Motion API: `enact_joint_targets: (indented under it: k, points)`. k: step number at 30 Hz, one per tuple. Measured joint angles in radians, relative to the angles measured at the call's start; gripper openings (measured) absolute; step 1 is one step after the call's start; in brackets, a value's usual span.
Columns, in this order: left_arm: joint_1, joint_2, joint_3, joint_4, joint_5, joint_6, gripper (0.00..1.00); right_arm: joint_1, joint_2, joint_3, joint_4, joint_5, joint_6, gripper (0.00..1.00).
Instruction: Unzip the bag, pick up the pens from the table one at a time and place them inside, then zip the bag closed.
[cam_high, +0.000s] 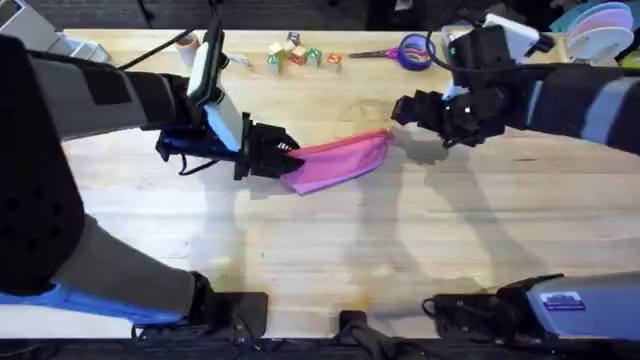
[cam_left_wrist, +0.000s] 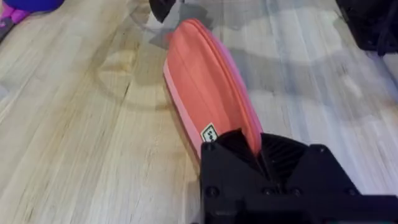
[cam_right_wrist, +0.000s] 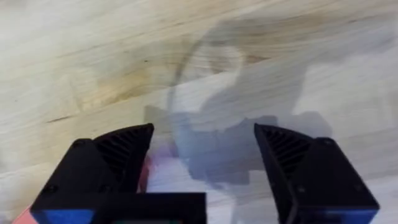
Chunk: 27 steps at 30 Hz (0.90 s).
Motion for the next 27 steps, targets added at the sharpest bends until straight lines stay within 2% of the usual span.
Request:
enact_joint_targets:
  k: [2,3,9,10,11,12,13,20,24,27]
  points:
    - [0.000,0.000,0.000,0.000,-0.003,0.000,0.043,0.000,-0.032,-0.005,-0.011,0.020,-0.022,0.994]
    - [0.000,0.000,0.000,0.000,-0.006,0.000,0.043,0.002,-0.135,-0.005,-0.046,0.039,-0.052,0.996]
    - [0.000,0.000,0.000,0.000,-0.006,0.000,0.047,0.021,-0.311,-0.005,-0.117,0.057,-0.133,0.996]
    - [0.000,0.000,0.000,0.000,-0.006,-0.003,0.110,0.031,-0.339,-0.005,-0.128,0.057,-0.152,0.996]
    - [0.000,0.000,0.000,-0.003,-0.002,0.002,0.252,0.040,-0.365,-0.005,-0.137,0.057,-0.169,0.996]
    - [0.000,0.000,0.000,-0.007,0.017,0.000,0.716,0.062,-0.428,-0.005,-0.160,0.057,-0.202,0.996]
    - [0.000,0.000,0.000,-0.007,0.025,-0.003,0.984,0.068,-0.483,-0.005,-0.173,0.057,-0.221,0.997]
    - [0.000,0.000,0.000,-0.006,0.010,0.001,0.995,0.068,-0.556,-0.005,-0.191,0.058,-0.236,0.997]
    - [0.000,-0.008,0.000,-0.008,-0.045,0.001,0.996,0.068,-0.569,-0.005,-0.202,0.060,-0.251,0.997]
    - [0.000,-0.071,0.000,-0.011,-0.110,0.000,0.996,0.068,-0.573,-0.005,-0.214,0.060,-0.258,0.997]
